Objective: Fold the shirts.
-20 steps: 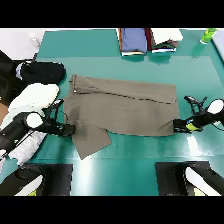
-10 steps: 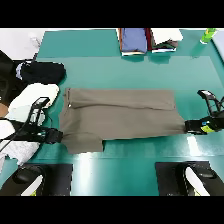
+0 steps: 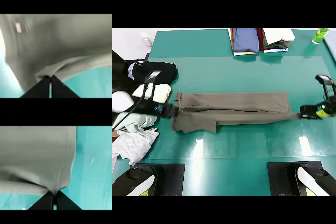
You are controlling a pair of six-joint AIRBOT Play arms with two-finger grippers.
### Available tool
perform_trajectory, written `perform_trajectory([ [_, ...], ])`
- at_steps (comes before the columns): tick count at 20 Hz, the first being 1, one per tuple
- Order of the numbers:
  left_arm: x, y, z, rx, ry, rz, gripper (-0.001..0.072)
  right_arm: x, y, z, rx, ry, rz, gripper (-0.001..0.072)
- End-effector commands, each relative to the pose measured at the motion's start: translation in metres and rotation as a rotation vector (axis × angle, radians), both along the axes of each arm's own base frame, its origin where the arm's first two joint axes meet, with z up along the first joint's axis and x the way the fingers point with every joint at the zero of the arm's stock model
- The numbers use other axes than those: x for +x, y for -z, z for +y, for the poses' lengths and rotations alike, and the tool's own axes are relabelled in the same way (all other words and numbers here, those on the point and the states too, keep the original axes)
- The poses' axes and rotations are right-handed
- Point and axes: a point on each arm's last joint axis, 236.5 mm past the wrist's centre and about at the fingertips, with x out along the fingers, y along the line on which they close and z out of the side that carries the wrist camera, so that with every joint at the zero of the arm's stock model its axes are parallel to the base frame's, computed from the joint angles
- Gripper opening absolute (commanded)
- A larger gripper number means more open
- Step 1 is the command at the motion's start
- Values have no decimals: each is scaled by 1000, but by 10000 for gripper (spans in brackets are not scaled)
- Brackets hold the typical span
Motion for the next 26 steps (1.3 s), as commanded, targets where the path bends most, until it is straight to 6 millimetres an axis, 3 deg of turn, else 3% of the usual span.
perform_trajectory([
  [1, 69, 25, -5, 58, 26, -49, 26, 54, 17, -10, 5, 2, 21, 15],
  [6, 134, 55, 3, 68, -37, -81, 26, 113, 51, -8, 65, 13, 58, 15],
  [10, 145, 61, 1, 58, -47, -91, 27, 142, 62, -7, 66, -4, 66, 19],
  [11, 142, 62, 0, 52, -47, -79, 46, 149, 62, -4, 80, -2, 51, 78],
  [12, 140, 62, -1, 47, -47, -67, 326, 158, 60, 0, 104, 4, 23, 293],
  [13, 137, 62, -1, 48, -45, -52, 585, 166, 54, -2, 111, 15, -11, 409],
  [14, 135, 60, -1, 49, -43, -39, 604, 171, 45, -5, 116, 25, -37, 418],
  [16, 132, 51, -2, 54, -31, -18, 600, 167, 35, -15, 114, 30, -54, 514],
  [19, 126, 50, -7, 33, -29, 13, 597, 132, 56, -33, 131, 74, 22, 577],
  [20, 124, 51, -9, 23, -30, 22, 422, 121, 68, -37, 141, 87, 55, 578],
  [21, 123, 51, -12, 12, -26, 24, 151, 112, 80, -38, 148, 99, 83, 577],
  [22, 124, 50, -14, 2, -29, 22, 38, 106, 91, -39, 151, 110, 95, 576],
  [26, 128, 43, -34, -100, -53, 15, 35, 109, 114, -17, 239, 146, 56, 547],
])
